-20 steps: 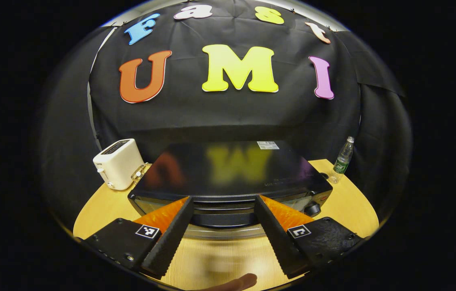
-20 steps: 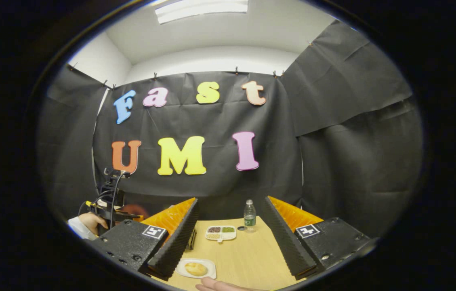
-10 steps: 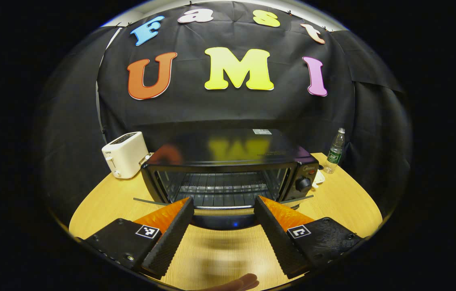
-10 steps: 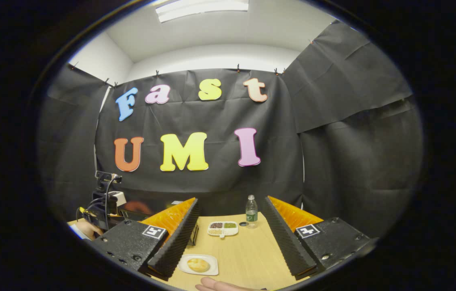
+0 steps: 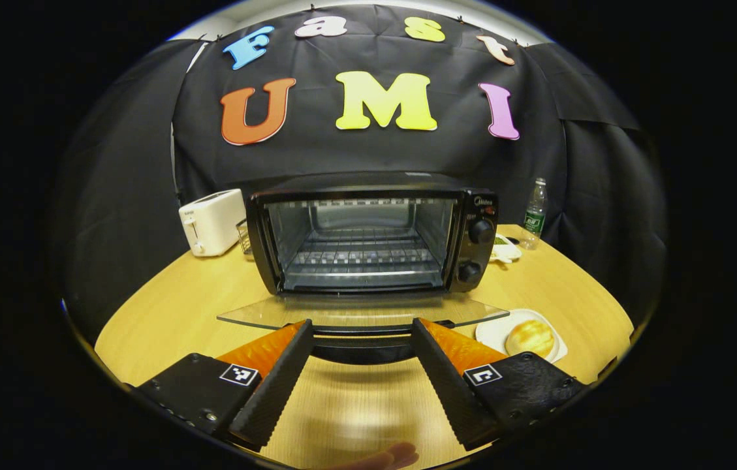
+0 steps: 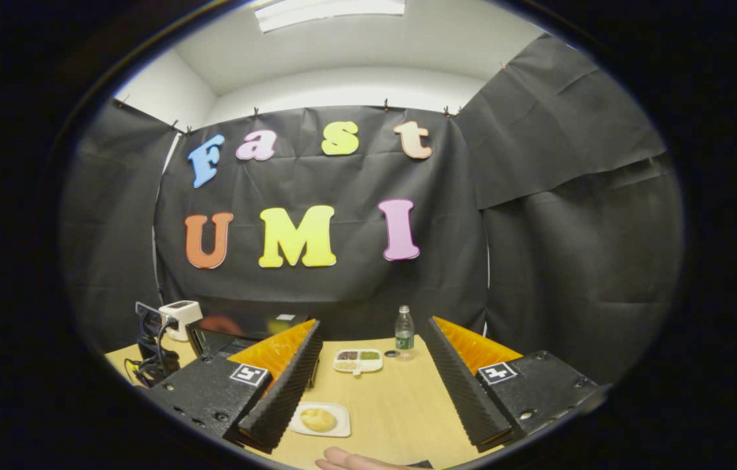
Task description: Open the electric oven with the left hand, put the food in, and close the electric oven.
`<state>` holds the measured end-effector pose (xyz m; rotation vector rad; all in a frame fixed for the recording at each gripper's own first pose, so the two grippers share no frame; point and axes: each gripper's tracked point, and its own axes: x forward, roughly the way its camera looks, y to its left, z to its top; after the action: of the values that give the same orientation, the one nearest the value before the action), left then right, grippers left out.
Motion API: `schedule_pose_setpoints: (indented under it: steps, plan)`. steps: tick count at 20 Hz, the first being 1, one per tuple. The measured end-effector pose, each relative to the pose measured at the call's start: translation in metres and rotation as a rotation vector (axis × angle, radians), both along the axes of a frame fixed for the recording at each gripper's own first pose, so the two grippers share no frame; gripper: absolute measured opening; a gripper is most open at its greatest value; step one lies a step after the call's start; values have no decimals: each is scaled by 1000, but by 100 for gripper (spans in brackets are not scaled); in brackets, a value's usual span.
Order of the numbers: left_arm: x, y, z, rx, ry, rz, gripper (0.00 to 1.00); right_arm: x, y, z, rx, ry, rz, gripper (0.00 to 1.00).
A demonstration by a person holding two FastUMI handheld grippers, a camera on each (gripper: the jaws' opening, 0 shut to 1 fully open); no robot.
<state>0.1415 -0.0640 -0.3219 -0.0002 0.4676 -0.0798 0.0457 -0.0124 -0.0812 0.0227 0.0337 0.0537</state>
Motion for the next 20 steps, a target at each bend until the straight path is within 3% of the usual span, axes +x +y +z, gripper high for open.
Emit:
schedule_pose_setpoints:
  steps: [9, 14, 20]
  plan:
    - [-20, -4, -59, -31, 104, 17, 96, 3, 2, -24, -27, 54, 14, 96]
    - [-24, 11, -32, 29, 40, 40, 96, 5, 10, -39, -70, 93, 26, 97]
    - [-46, 27, 75, -16, -137, 62, 95, 15, 18, -68, -69, 149, 22, 97]
